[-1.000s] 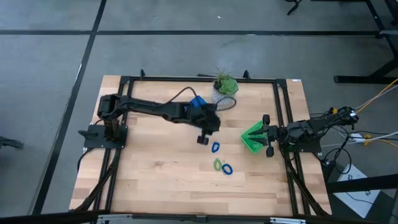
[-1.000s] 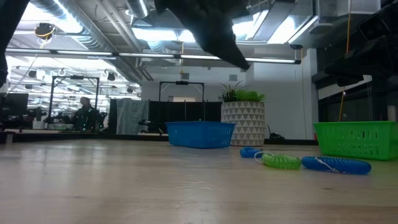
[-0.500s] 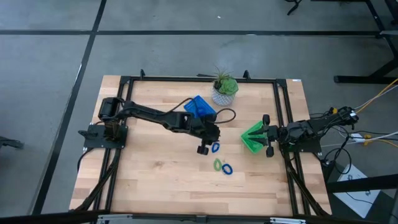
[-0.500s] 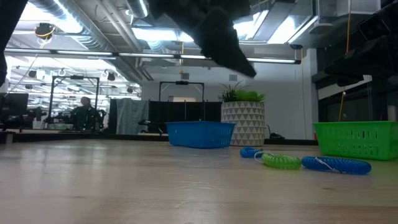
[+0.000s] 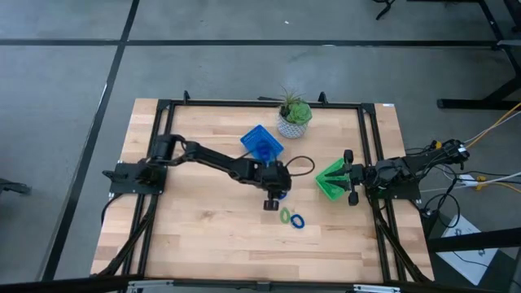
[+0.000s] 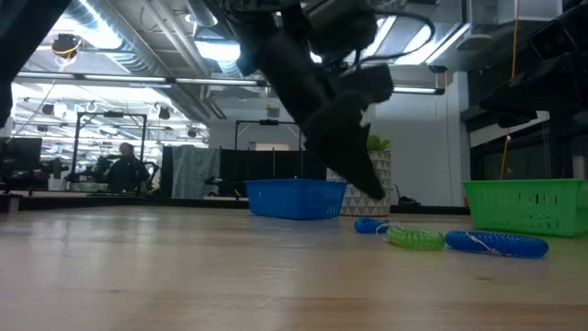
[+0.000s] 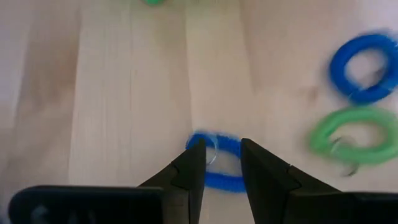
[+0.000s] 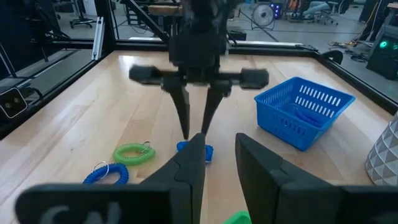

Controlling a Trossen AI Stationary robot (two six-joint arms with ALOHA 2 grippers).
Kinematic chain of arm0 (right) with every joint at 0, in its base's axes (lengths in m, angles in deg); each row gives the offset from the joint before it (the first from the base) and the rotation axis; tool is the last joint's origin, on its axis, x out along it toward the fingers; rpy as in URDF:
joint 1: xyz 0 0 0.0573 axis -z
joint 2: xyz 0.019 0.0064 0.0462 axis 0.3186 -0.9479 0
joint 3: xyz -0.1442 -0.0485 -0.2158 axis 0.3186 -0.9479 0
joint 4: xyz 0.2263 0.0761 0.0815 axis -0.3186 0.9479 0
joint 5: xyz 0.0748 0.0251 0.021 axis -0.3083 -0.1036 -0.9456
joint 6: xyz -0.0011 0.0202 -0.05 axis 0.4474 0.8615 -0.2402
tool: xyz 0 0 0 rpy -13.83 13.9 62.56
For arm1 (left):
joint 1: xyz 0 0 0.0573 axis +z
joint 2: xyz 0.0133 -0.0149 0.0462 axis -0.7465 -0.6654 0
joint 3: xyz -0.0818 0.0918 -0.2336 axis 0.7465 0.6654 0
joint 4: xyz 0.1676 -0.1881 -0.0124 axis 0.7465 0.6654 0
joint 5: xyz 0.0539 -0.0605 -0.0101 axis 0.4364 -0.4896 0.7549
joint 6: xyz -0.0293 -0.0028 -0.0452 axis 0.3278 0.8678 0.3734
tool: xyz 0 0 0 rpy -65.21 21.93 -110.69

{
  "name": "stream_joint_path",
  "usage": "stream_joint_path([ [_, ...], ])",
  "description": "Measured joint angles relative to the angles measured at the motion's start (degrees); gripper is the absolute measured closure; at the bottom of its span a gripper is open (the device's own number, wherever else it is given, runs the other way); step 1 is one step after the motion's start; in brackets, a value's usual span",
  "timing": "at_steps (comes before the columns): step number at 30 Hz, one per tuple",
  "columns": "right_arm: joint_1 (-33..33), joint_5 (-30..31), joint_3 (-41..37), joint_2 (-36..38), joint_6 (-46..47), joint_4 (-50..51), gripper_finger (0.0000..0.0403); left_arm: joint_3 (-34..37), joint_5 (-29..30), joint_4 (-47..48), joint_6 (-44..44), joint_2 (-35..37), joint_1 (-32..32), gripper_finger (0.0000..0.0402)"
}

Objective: Sort items
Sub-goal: Put the blue spring keychain into the blue bin

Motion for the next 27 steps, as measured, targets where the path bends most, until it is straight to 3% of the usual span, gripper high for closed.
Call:
stream_joint_path([
  [8, 0.0, 0.4, 0.0, 0.0, 0.0, 0.0, 0.0313, -0.2, 1.8, 1.5, 1.5, -3.0, 0.1, 0.0302],
  [13, 0.0, 0.5, 0.0, 0.0, 0.0, 0.0, 0.0313, -0.3, 8.1, 1.1, 1.7, -4.2, -0.2, 0.0307],
  [22, 0.0, 0.5, 0.0, 0.0, 0.0, 0.0, 0.0313, -0.1, 7.9, 0.8, 1.6, -4.2, 0.0, 0.0309],
  [27, 0.0, 0.5, 0.0, 0.0, 0.0, 0.0, 0.0313, -0.1, 7.6, 0.7, -1.5, -4.3, 0.0, 0.0339],
])
